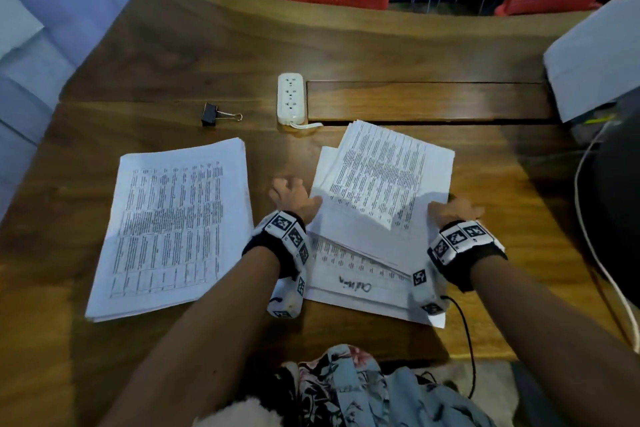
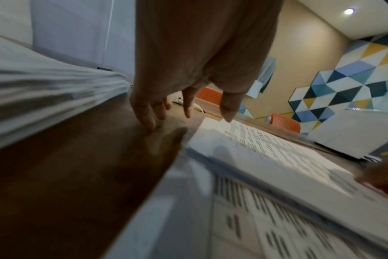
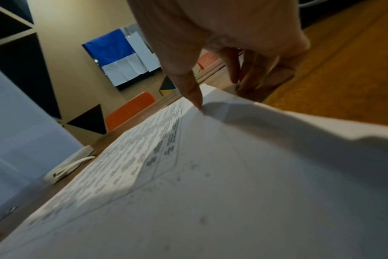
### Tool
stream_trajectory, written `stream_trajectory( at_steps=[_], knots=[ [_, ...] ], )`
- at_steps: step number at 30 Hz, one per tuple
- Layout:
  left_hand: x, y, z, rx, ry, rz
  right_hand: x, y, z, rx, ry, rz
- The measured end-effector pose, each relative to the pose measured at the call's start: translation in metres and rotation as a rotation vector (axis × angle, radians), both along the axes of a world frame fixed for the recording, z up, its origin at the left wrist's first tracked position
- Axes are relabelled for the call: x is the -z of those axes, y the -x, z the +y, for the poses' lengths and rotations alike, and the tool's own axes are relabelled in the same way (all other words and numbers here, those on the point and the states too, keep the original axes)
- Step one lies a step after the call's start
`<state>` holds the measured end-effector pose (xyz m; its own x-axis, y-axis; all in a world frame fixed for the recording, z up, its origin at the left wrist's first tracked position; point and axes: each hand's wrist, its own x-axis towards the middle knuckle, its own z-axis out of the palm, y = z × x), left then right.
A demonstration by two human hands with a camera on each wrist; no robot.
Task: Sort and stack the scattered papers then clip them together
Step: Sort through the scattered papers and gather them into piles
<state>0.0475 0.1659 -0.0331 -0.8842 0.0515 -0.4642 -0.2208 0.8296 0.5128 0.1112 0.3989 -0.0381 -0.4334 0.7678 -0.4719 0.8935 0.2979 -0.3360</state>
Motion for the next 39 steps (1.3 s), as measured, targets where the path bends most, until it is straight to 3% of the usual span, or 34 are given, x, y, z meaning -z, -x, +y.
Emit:
stream_trajectory(
  at_steps=[3,8,12,15,18,21,23,26,29,34,39],
  knots=[
    [0.009,-0.017,0.015,0.104,0.033,0.009,0.004,0.001,0.000,-0.048,0.091,0.124],
    [0.011,-0.024,0.030,0.170,-0.008,0.038,0.009,-0.001,-0.003,-0.126,0.010,0.273],
    [0.009,-0.016,0.029,0.003,-0.074,0.086,0.001,-0.007,0.011,-0.117,-0.031,0.323],
    [0.007,-0.018,0.027,-0.201,0.112,0.033,-0.004,-0.013,0.033,-0.003,-0.090,0.247],
    [0.010,-0.022,0.031,-0.206,0.241,-0.015,-0.005,-0.017,0.042,0.043,-0.044,0.190],
    [0.013,-0.021,0.041,-0.177,0.255,-0.079,-0.003,-0.008,0.033,-0.040,0.058,0.193],
    [0.013,-0.020,0.047,-0.171,0.209,-0.101,-0.003,0.000,0.021,-0.048,0.144,0.246],
    [0.014,-0.014,0.044,-0.126,0.066,-0.088,0.002,0.008,0.014,0.101,0.241,0.370],
    [0.008,-0.005,0.030,-0.168,-0.114,-0.062,0.007,0.010,0.021,0.082,0.149,0.388],
    [0.007,0.006,0.000,-0.282,-0.183,-0.059,0.009,-0.001,0.053,0.100,0.031,0.386],
    [0.016,0.010,-0.002,-0.264,-0.280,-0.141,0.015,-0.004,0.065,0.096,0.253,0.393]
  ],
)
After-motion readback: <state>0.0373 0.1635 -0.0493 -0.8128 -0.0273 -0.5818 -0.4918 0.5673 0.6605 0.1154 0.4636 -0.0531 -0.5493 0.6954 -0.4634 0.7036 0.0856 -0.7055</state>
